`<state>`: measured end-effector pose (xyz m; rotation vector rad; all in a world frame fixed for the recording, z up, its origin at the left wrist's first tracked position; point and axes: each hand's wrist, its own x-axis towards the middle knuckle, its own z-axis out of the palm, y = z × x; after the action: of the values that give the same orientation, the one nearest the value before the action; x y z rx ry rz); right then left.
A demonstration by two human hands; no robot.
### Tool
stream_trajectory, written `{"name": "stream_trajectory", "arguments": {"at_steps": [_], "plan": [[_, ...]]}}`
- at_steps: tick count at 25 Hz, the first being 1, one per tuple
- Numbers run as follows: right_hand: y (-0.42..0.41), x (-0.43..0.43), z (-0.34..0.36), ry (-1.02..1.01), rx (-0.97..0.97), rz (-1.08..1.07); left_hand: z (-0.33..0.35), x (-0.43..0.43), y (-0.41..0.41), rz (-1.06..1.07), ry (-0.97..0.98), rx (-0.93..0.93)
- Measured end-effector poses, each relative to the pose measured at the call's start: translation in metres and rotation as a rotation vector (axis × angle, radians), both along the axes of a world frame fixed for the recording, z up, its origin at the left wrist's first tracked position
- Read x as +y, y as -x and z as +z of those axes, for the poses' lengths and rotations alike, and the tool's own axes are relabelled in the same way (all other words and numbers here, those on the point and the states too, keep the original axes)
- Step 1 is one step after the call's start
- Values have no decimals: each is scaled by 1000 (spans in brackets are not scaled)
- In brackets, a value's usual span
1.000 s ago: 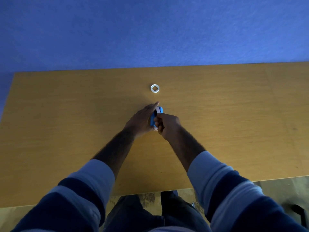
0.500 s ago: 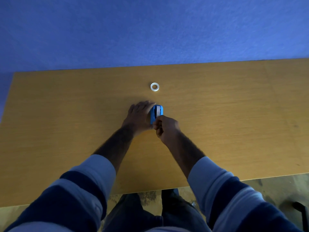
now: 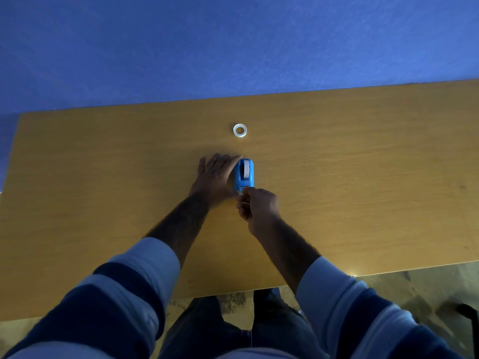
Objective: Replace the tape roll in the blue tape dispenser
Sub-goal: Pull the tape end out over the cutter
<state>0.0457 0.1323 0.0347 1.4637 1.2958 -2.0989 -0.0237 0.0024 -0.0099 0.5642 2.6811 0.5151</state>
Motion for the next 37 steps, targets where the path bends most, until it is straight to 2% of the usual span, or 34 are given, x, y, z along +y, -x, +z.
{"name": "stream_trajectory", "arguments": {"at_steps": [10, 24, 37], "plan": [[-12, -2, -14, -106, 80, 85, -1, -3, 1, -3, -31, 21], [-18, 3, -25, -125, 210, 136, 0, -3, 0, -7, -30, 38], [-15, 1, -37, -453, 170, 272, -7, -5, 1, -47, 21, 61]]}}
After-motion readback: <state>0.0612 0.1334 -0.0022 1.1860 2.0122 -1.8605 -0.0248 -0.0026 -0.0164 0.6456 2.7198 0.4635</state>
